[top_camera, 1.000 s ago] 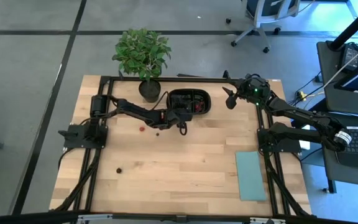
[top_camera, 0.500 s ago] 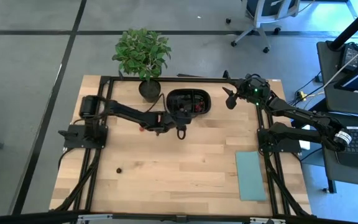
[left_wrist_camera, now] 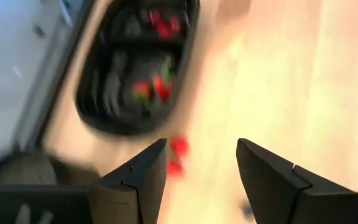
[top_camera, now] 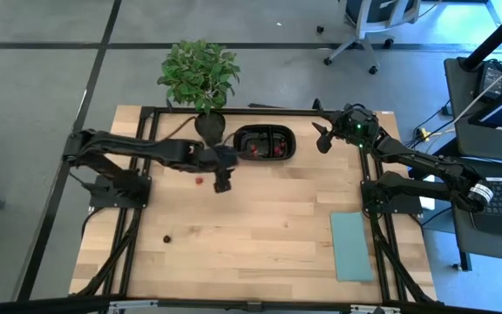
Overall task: Pick and placing Produce into tupperware
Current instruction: Put the left raspberry into the black container
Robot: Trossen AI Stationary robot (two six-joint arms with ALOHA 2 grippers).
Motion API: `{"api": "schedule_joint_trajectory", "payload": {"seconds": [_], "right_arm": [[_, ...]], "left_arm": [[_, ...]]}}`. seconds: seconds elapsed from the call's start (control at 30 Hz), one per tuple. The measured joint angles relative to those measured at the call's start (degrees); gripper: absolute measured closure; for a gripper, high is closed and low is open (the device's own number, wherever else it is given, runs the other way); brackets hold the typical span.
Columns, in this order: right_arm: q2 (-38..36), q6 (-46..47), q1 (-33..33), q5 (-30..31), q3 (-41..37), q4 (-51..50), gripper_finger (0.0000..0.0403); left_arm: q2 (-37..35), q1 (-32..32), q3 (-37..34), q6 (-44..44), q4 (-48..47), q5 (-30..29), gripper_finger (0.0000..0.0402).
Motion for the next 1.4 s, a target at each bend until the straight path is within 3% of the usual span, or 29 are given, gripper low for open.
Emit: {"api": "schedule_joint_trajectory", "payload": {"seconds": [0.27,0.53,1.0,1.4], "right_arm": [[0.02,0.02,0.02,0.01,0.0,-0.06,0.0207],[0.04,0.24,0.02,0.01,0.0,-0.15,0.0207],[0.04,0.24,0.02,0.01,0.0,-0.15,0.0207],[0.04,0.22,0.02,0.01,0.0,-0.15,0.0207]], "left_arm": [[-1.63,-0.63,0.0,-13.88,-14.25,4.64,0.0217],[-1.25,-0.72,-2.38,-18.69,-19.58,6.98,0.0217],[-1.23,0.98,-17.48,-21.75,-12.37,8.38,0.0217],[-1.23,6.38,-21.61,-21.3,-4.3,11.36,0.0217]]}}
